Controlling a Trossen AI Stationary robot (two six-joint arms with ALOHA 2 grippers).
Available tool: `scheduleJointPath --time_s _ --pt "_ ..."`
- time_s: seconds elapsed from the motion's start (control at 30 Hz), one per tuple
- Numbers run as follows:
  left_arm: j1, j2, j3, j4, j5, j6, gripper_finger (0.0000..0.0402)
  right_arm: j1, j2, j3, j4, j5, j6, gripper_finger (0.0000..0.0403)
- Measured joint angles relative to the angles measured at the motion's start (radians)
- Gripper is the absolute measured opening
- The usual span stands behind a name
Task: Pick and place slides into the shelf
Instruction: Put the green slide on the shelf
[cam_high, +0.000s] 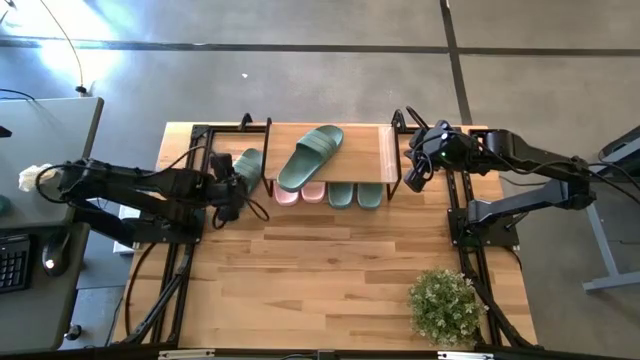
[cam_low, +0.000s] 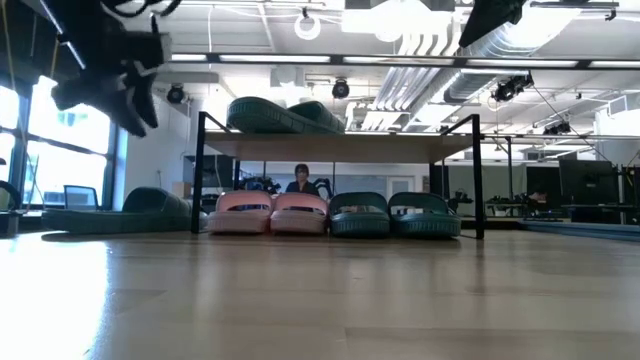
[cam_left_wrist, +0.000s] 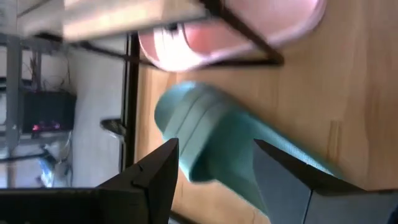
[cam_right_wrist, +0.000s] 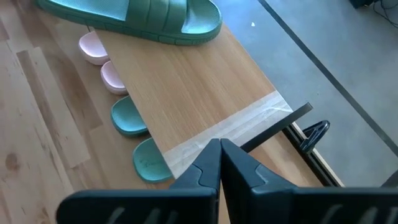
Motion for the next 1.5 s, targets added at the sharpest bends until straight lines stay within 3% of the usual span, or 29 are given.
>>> scheduleJointPath --time_s 0.23,0.63,1.2,1.5 --pt "0.100 0.073 -0.065 -0.012 -0.018 -0.132 0.0189 0.000 0.000 0.000 -0.001 -0.003 -0.003 0.0000" --pt "0.263 0.114 -0.167 0.167 -0.013 -0.133 0.0189 0.000 0.000 0.000 0.000 -0.004 -0.010 0.0000" --pt "0.325 0.114 -0.240 0.316 0.096 -0.133 0.0189 -0.002 0.033 0.000 0.096 -0.078 -0.070 0.0000" --pt "0.332 -0.043 -0.241 0.312 0.201 -0.220 0.0189 -0.002 0.087 0.000 0.081 -0.090 -0.071 0.0000"
